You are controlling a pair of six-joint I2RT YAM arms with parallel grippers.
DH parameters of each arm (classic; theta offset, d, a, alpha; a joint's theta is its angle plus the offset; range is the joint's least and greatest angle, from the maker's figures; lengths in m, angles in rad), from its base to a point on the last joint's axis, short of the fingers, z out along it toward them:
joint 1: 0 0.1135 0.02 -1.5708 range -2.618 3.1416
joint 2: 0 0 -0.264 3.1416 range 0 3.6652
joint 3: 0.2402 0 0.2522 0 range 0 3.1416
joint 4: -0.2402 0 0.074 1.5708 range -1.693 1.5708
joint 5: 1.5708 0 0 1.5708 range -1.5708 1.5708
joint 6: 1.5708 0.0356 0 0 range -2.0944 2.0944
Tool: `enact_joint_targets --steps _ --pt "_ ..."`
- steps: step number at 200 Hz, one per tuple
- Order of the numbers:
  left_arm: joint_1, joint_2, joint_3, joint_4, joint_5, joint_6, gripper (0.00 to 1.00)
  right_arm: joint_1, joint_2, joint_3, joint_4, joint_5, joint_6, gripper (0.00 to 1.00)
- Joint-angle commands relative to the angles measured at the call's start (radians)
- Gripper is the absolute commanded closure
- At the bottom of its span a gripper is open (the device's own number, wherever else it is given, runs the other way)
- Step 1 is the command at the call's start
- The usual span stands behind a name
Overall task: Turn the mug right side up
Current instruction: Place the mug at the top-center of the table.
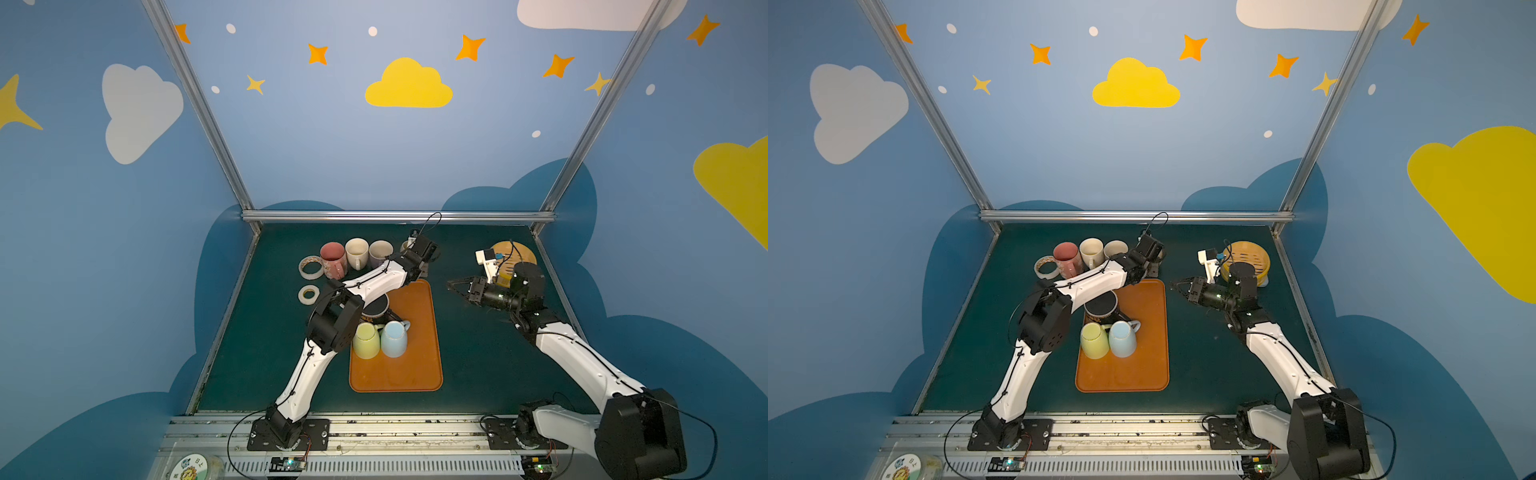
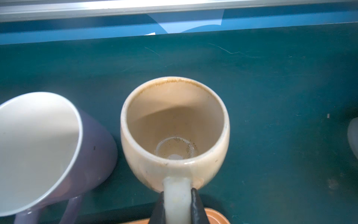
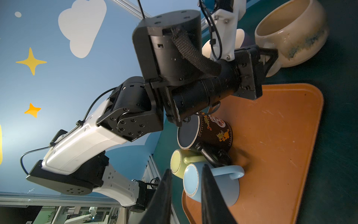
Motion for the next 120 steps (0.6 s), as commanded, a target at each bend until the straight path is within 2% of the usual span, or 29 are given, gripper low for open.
enact_joint_targets --steps 1,22,80,120 --pt "0.005 0.016 0.006 -0.052 -0.099 0.004 0.96 -0.004 -0.016 -0.013 0.025 0.001 0.004 0.79" --pt "0.000 0.010 -0.010 -0.046 -0.141 0.015 0.96 -0.004 -0.015 -0.014 0.027 -0.001 0.008 0.79" --pt "-0.004 0.002 -0.035 -0.054 -0.133 -0.008 0.96 -0.006 -0.013 -0.013 0.035 -0.004 0.014 0.78" --pt "-0.006 0.000 -0.055 -0.063 -0.122 -0.039 0.84 -0.006 -0.016 -0.011 0.031 -0.005 0.013 0.78"
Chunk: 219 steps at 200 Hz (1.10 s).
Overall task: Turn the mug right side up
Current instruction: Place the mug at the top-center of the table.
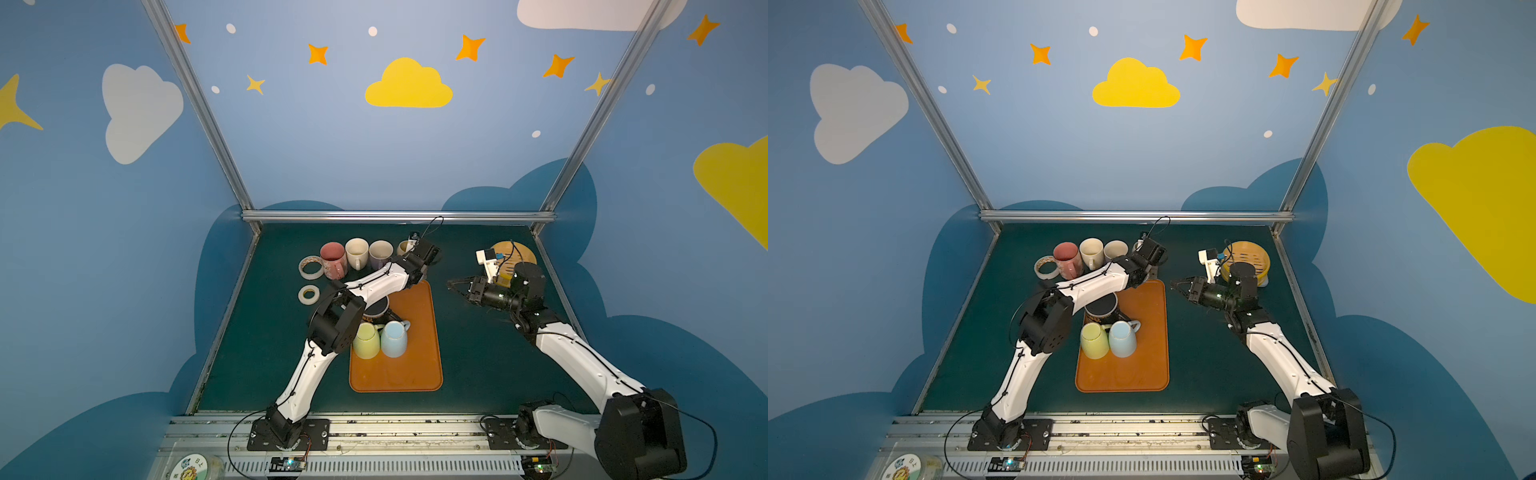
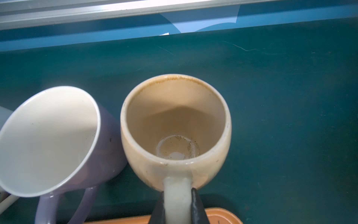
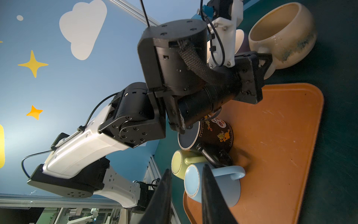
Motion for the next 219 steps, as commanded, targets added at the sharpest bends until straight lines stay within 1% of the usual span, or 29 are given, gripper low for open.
enact_joint_targets --steps 1,67,111,199,219 --pt "0.010 -0.001 -0.036 -0.055 -0.039 -0.026 0.84 -0.004 -0.016 -0.010 0.024 -0.005 -0.001 0.78" --pt "0.005 -0.015 -0.085 -0.043 -0.034 -0.052 0.70 -0.003 -0.013 -0.011 0.024 -0.006 0.001 0.78" --pt "0.006 -0.008 -0.074 -0.046 -0.039 -0.052 0.68 -0.003 -0.009 -0.010 0.027 -0.009 0.006 0.78" --pt "0.027 0.017 -0.011 -0.084 -0.025 -0.055 0.82 -0.004 -0.014 -0.011 0.025 -0.007 0.004 0.78" --pt "0.028 0.019 -0.007 -0.087 -0.023 -0.055 0.83 -0.003 -0.014 -0.011 0.025 -0.007 0.004 0.78"
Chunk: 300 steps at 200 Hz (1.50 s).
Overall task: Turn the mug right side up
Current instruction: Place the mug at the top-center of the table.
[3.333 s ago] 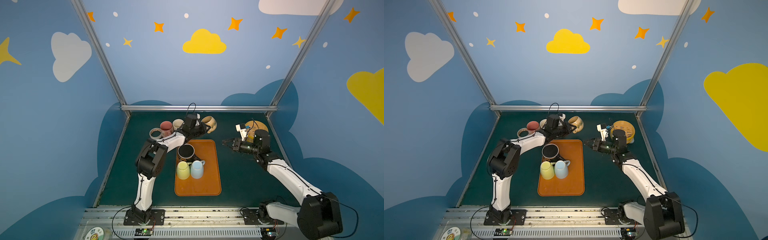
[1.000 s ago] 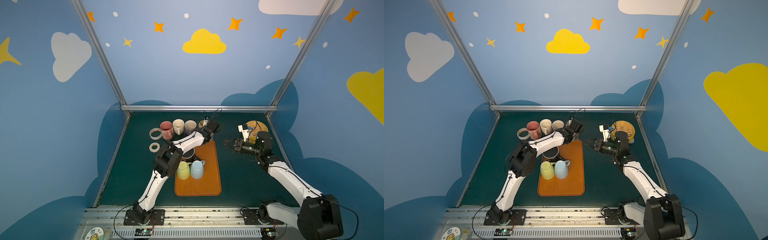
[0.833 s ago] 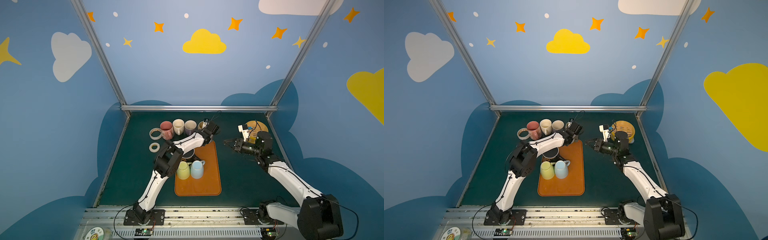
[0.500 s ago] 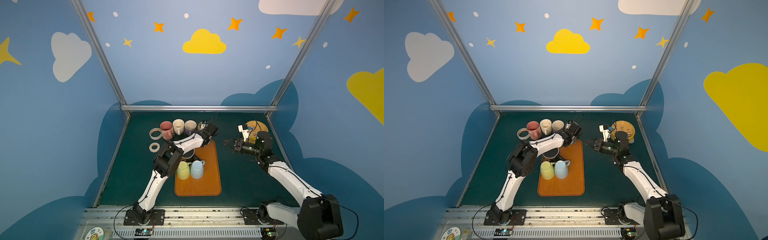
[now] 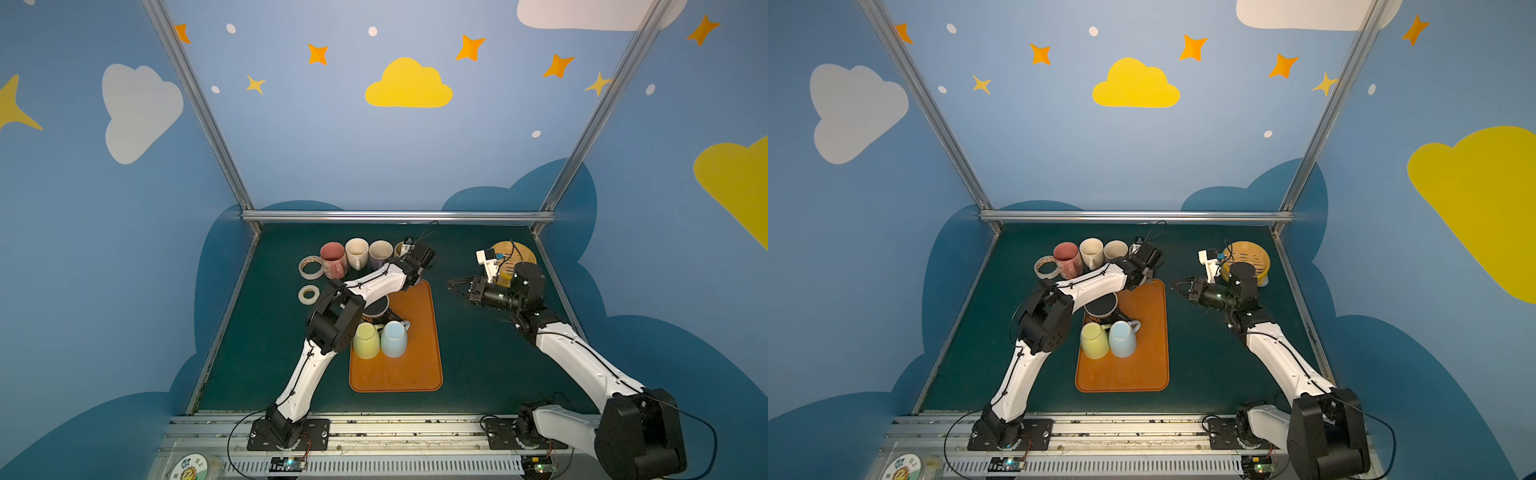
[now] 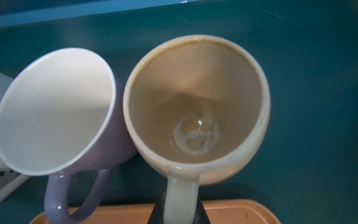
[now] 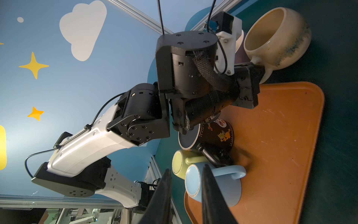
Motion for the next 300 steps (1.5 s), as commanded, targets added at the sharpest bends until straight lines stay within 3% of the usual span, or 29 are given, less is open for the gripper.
enact_joint_targets --steps 1,36,158,204,239,300 --pt "0.010 0.021 0.027 -0.025 -0.017 -0.015 0.83 -0.003 -0.014 -0.011 0.025 -0.006 -0.005 0.78" --pt "0.010 0.021 0.031 -0.027 -0.007 -0.017 0.81 -0.003 -0.017 -0.011 0.024 -0.006 -0.005 0.77" --pt "0.001 -0.039 0.003 -0.042 -0.008 -0.011 0.51 -0.004 -0.051 0.000 -0.029 0.009 -0.021 0.73" --pt "-0.001 -0.142 -0.048 -0.026 0.004 -0.013 0.45 -0.004 -0.098 0.011 -0.092 0.018 -0.050 0.69" --pt "0.000 -0.253 -0.120 0.007 0.011 -0.019 0.41 0.002 -0.155 0.039 -0.245 0.065 -0.119 0.65" --pt "-0.001 -0.521 -0.318 0.078 0.053 -0.012 0.36 0.140 -0.176 0.128 -0.567 0.235 -0.279 0.56"
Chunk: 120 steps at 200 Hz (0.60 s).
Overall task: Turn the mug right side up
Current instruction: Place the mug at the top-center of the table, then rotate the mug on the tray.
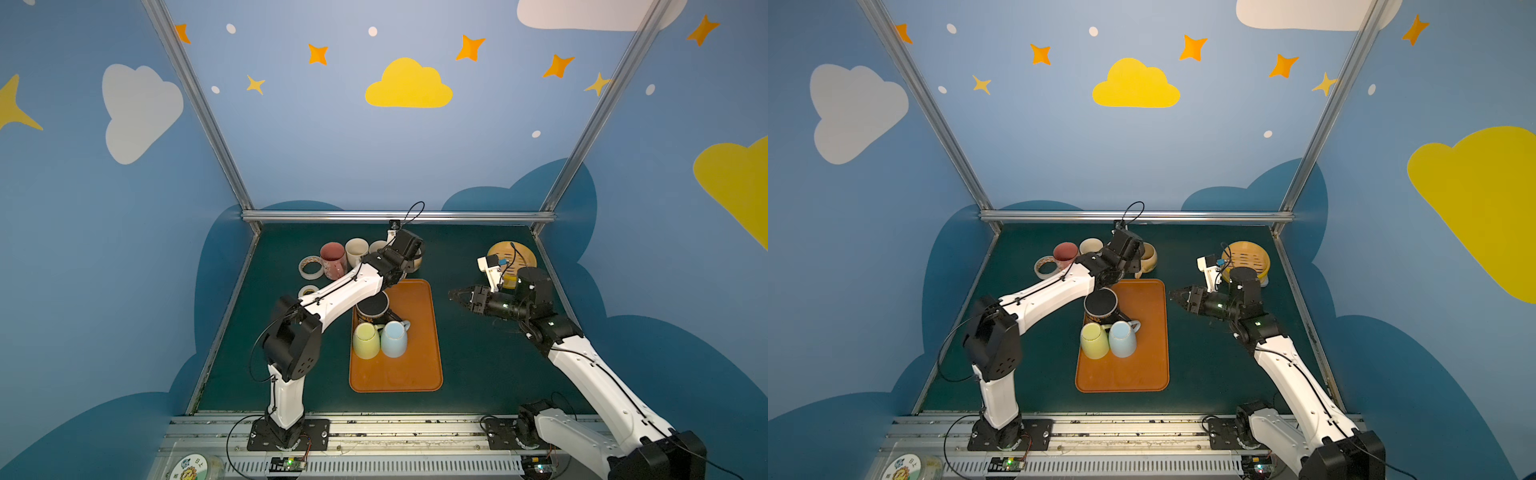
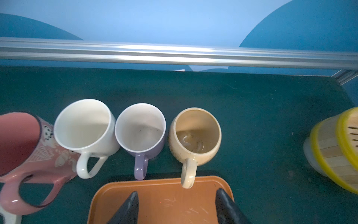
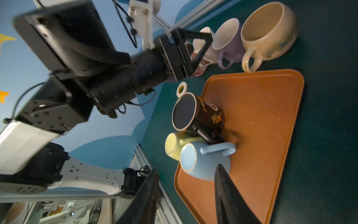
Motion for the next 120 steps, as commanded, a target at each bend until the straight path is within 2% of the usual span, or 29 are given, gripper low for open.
enact_joint_targets --steps 1,21,35,65,96,120 --pt "-0.001 -0.089 -0.052 0.019 0.025 0.006 0.36 0.052 0.002 0.059 -0.181 0.100 -0.099 0.56" --pt "0.000 -0.191 -0.137 0.021 0.046 0.009 0.35 0.112 0.045 0.107 -0.279 0.171 -0.155 0.56" --pt "0.000 -0.268 -0.203 0.021 0.063 0.002 0.34 0.152 0.081 0.136 -0.322 0.213 -0.180 0.59" --pt "0.000 -0.439 -0.362 0.022 0.102 -0.021 0.33 0.225 0.167 0.189 -0.356 0.291 -0.215 0.72" --pt "0.000 -0.608 -0.499 -0.013 0.144 -0.042 0.31 0.280 0.297 0.256 -0.364 0.327 -0.243 0.79" --pt "0.000 -0.736 -0.615 -0.025 0.159 -0.042 0.30 0.313 0.416 0.333 -0.382 0.348 -0.271 0.91"
